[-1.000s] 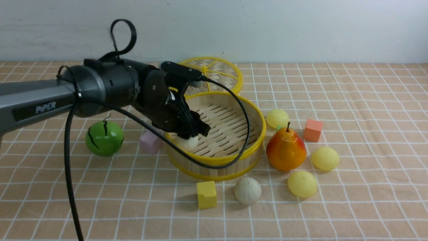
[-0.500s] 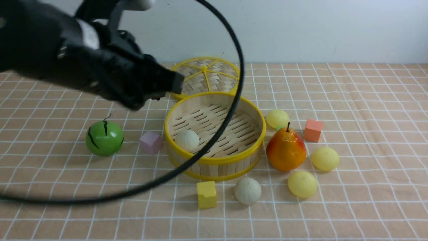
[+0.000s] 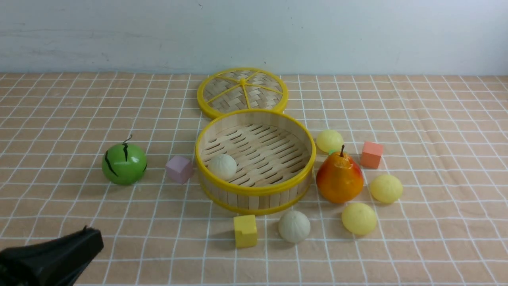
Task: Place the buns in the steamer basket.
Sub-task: Use the right arm to grab a steamed stuffed bun
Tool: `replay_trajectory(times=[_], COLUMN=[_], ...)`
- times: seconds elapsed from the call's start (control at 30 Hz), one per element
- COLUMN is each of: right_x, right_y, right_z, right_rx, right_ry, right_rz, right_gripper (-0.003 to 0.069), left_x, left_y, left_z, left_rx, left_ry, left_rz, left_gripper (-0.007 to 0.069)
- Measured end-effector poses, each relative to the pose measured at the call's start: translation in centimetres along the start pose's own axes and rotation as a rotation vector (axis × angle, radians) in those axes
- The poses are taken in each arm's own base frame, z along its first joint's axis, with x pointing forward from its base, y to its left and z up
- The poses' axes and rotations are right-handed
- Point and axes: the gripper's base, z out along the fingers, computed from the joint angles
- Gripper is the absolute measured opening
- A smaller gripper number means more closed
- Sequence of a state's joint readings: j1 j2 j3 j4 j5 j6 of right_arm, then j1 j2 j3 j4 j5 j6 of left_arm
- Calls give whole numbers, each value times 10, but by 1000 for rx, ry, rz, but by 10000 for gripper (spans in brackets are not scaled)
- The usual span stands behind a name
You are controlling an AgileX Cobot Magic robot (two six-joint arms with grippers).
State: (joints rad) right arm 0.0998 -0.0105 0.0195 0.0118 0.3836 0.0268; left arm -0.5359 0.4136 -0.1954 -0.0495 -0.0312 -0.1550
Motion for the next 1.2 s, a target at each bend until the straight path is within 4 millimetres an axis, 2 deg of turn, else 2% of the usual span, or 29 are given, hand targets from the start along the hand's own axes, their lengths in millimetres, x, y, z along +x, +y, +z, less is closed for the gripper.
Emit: replay_trajectory(times=[0.17,0.43,0.5,0.6,0.73,0.8,0.9,1.0,1.03,1.07,1.1,1.13,1.2], right_x=[0,0,-2,-11,-28,-37,-57,-82,-84,-105,-109,-111,-126], right_y=[0,0,2,5,2,3,10,21,22,26,27,27,27], right_z=[0,0,0,0,-4,-8,-15,-11,-10,-2,7,5,37], right_rx=[0,-2,-25,-82,-135,-166,-200,-189,-188,-189,-187,-191,-177], right_ry=[0,-4,-37,-134,-321,-337,-236,60,82,262,371,373,585], right_rz=[0,7,100,356,651,746,737,551,535,391,325,323,213], right_gripper=[241,241,241,241,241,234,190,113,107,62,40,40,2], left_x=[18,27,28,30,32,33,34,35,35,35,35,35,35], left_y=[5,7,7,7,8,8,8,8,8,8,8,8,8], left_z=[-4,-5,-5,-4,-4,-4,-4,-4,-4,-4,-4,-4,-4], left_rx=[15,11,9,6,4,2,0,-2,-2,-2,-2,-2,-3], left_ry=[-125,-116,-104,-86,-71,-59,-42,-32,-32,-30,-30,-30,-28], left_rz=[-3,-5,-5,-5,-5,-5,-5,-5,-5,-5,-5,-5,-5], left_gripper=[-13,-13,-13,-13,-13,-13,-13,-13,-13,-13,-13,-13,-13])
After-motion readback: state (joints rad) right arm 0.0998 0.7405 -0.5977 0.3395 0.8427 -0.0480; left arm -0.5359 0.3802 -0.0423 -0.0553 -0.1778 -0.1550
